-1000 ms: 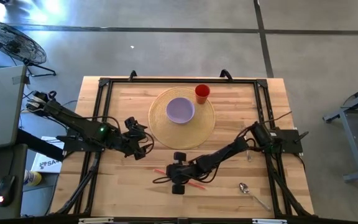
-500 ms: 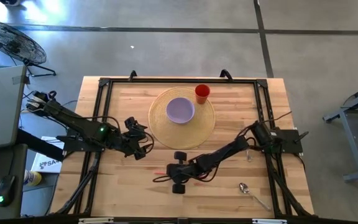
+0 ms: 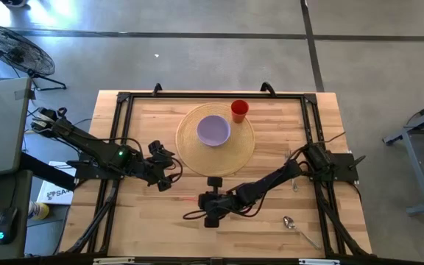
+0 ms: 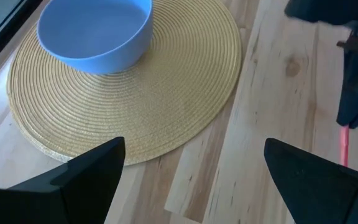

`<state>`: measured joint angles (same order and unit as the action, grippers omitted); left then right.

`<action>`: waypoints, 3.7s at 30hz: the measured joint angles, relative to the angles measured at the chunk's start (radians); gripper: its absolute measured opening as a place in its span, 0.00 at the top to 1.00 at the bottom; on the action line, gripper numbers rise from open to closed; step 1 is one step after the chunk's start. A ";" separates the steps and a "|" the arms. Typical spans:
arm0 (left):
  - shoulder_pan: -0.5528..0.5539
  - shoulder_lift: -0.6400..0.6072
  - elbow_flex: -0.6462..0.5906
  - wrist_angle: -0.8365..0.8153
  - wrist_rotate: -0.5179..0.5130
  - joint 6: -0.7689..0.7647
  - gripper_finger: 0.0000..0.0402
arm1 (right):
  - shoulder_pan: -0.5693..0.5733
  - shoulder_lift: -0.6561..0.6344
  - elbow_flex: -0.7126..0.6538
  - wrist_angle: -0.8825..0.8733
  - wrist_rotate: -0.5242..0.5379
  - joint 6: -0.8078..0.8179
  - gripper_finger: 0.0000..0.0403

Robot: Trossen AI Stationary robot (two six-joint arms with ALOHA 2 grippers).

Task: Pick & Place Utensil
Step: Put the straw into the orange cup on the table placemat

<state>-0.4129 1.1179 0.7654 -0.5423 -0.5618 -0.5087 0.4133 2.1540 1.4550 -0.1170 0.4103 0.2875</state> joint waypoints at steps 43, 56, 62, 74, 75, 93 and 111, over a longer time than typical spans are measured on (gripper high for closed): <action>0.000 0.000 0.000 0.018 0.005 0.002 0.06 | -0.691 -0.460 -0.683 1.492 -0.163 -0.427 1.00; 0.000 0.000 0.000 0.016 0.022 0.006 0.06 | -0.935 -0.445 -0.684 1.465 -0.322 -0.357 0.99; 0.000 0.000 0.000 0.023 0.022 0.006 0.06 | -0.974 -0.369 -0.684 1.478 -0.385 -0.337 1.00; 0.000 0.000 0.000 0.019 0.031 0.003 0.06 | -0.983 -0.317 -0.684 1.414 -0.397 -0.329 0.97; 0.000 0.000 0.000 0.019 0.031 0.003 0.06 | -0.983 -0.317 -0.684 1.407 -0.398 -0.329 0.97; 0.000 0.000 0.000 0.019 0.052 0.001 0.06 | -1.022 -0.254 -0.686 1.526 -0.532 -0.262 0.99; 0.000 0.000 0.000 0.026 0.063 0.007 0.06 | -1.029 -0.219 -0.833 1.683 -0.502 -0.261 0.99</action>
<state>-0.4133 1.1175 0.7650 -0.5160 -0.4985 -0.5018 -0.6153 1.9354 0.6219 1.5658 -0.0921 0.0269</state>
